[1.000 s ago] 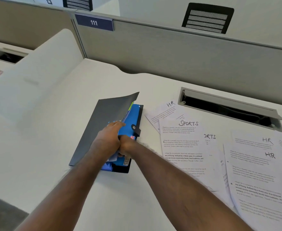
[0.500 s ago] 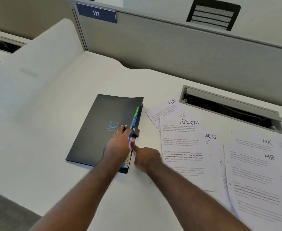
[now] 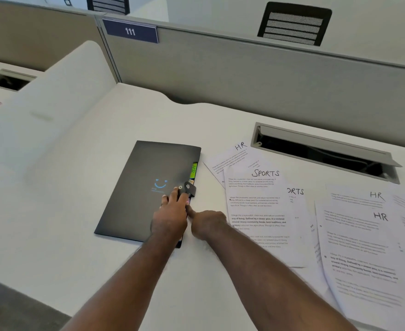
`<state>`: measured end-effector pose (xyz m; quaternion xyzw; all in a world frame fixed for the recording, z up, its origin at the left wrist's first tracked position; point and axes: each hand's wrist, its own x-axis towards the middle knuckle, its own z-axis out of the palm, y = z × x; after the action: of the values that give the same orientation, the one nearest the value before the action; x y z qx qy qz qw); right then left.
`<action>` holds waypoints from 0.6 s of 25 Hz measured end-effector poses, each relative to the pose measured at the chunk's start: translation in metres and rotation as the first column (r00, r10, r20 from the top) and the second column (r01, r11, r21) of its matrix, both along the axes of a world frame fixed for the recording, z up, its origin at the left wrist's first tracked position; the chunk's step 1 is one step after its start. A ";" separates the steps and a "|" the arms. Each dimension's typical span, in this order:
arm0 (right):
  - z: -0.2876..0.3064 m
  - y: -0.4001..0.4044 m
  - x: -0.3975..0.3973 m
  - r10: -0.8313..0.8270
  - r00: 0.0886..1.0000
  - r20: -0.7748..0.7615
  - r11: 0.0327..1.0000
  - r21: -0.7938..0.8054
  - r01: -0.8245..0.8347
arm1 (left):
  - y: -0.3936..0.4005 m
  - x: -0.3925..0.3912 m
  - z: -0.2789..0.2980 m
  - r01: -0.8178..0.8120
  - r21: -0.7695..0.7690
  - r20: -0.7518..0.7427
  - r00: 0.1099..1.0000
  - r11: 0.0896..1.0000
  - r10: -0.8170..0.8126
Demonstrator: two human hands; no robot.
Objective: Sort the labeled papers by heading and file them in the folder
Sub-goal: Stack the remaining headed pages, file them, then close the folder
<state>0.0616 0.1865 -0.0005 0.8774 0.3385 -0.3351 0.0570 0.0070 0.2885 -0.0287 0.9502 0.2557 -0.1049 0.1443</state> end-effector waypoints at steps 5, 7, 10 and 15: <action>0.003 -0.048 0.020 -0.220 0.973 -0.076 0.921 0.312 0.232 | 0.005 -0.006 -0.006 0.007 -0.017 0.023 1.000 1.000 -0.007; 0.002 -0.081 0.020 -0.336 0.936 -0.108 0.834 0.428 0.349 | 0.000 -0.009 -0.006 -0.008 0.014 0.064 0.998 1.000 0.007; 0.003 -0.138 0.023 -0.506 0.858 -0.088 0.720 0.504 0.476 | -0.017 -0.008 0.001 -0.082 0.058 0.272 0.960 0.995 0.063; -0.005 -0.237 0.030 -0.767 0.638 0.062 0.537 0.607 0.586 | -0.073 0.010 0.004 0.080 0.092 0.375 0.921 0.993 -0.109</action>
<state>0.0917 -0.0502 -0.0052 0.9591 0.0307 -0.0742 -0.2714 0.0173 0.2152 -0.0244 0.9684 0.1805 0.0836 0.1503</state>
